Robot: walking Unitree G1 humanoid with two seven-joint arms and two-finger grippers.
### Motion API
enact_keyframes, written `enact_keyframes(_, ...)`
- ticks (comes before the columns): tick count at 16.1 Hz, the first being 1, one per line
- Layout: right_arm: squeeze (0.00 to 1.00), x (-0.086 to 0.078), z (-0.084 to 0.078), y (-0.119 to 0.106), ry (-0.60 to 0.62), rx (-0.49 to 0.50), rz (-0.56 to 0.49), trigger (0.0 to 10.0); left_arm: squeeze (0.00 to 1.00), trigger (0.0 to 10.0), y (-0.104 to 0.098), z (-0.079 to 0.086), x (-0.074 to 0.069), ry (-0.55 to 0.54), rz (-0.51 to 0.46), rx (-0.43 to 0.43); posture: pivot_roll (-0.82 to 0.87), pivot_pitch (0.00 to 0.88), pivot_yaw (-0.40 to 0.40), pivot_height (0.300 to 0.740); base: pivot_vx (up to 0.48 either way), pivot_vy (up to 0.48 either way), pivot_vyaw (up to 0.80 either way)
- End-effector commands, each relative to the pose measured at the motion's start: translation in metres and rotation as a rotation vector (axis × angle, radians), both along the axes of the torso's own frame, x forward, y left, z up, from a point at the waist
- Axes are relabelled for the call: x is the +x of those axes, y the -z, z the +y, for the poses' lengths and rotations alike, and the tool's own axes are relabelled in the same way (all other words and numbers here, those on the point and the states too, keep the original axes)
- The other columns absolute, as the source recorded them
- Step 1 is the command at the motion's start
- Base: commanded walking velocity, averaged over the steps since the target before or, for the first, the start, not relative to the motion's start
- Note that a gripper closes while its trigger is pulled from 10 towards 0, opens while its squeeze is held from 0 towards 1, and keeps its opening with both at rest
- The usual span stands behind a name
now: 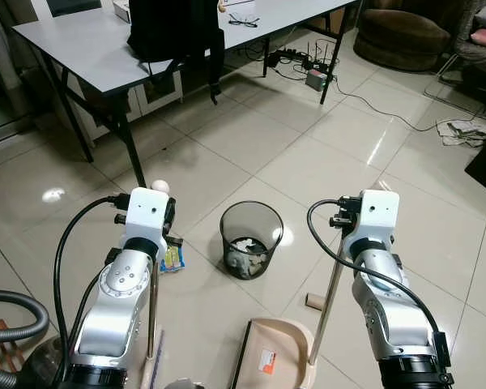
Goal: Sweep floor
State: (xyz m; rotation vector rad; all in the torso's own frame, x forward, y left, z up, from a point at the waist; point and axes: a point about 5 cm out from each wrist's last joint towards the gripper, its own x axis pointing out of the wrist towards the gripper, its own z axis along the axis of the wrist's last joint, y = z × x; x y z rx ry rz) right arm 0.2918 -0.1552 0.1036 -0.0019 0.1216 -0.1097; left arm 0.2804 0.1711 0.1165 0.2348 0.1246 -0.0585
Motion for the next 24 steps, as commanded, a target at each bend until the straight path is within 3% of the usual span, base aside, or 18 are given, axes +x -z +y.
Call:
enact_keyframes(1, 0.00, 0.000, -0.003, -0.006, 0.013, 0.000, -0.021, 10.0, 0.00, 10.0, -0.006, -0.002, 0.001, 0.012, -0.029, 0.013, 0.02, 0.022, -0.015, 0.740, 0.000, 0.000, 0.00)
enact_keyframes(7, 0.00, 0.000, -0.003, -0.006, 0.013, 0.000, -0.021, 10.0, 0.00, 10.0, -0.006, -0.002, 0.001, 0.012, -0.029, 0.013, 0.02, 0.022, -0.015, 0.740, 0.000, 0.000, 0.00)
enact_keyframes(8, 0.00, 0.002, -0.005, -0.011, 0.001, -0.003, -0.064, 10.0, 0.00, 10.0, -0.011, -0.006, 0.007, 0.024, -0.067, -0.008, -0.01, 0.000, 0.032, 0.740, 0.000, 0.000, 0.00)
enact_keyframes(9, 0.00, 0.004, -0.006, -0.020, -0.022, -0.012, -0.134, 10.0, 0.00, 10.0, -0.017, -0.011, 0.014, 0.049, -0.115, -0.047, -0.01, 0.000, 0.033, 0.740, 0.000, 0.000, 0.00)
enact_keyframes(11, 0.00, 0.005, -0.005, -0.025, -0.035, -0.026, -0.165, 10.0, 0.00, 10.0, -0.018, -0.013, 0.016, 0.067, -0.126, -0.043, -0.02, 0.000, 0.040, 0.740, 0.000, 0.000, 0.00)
enact_keyframes(20, 0.00, 0.003, -0.006, -0.026, -0.038, -0.030, -0.179, 10.0, 0.00, 10.0, -0.021, -0.016, 0.022, 0.083, -0.153, -0.031, -0.03, 0.000, 0.038, 0.740, 0.000, 0.000, 0.00)
enact_keyframes(24, 0.00, 0.003, -0.004, -0.025, -0.057, -0.036, -0.176, 10.0, 0.00, 10.0, -0.022, -0.018, 0.021, 0.086, -0.162, -0.025, -0.03, 0.000, 0.029, 0.740, 0.000, -0.298, 0.00)
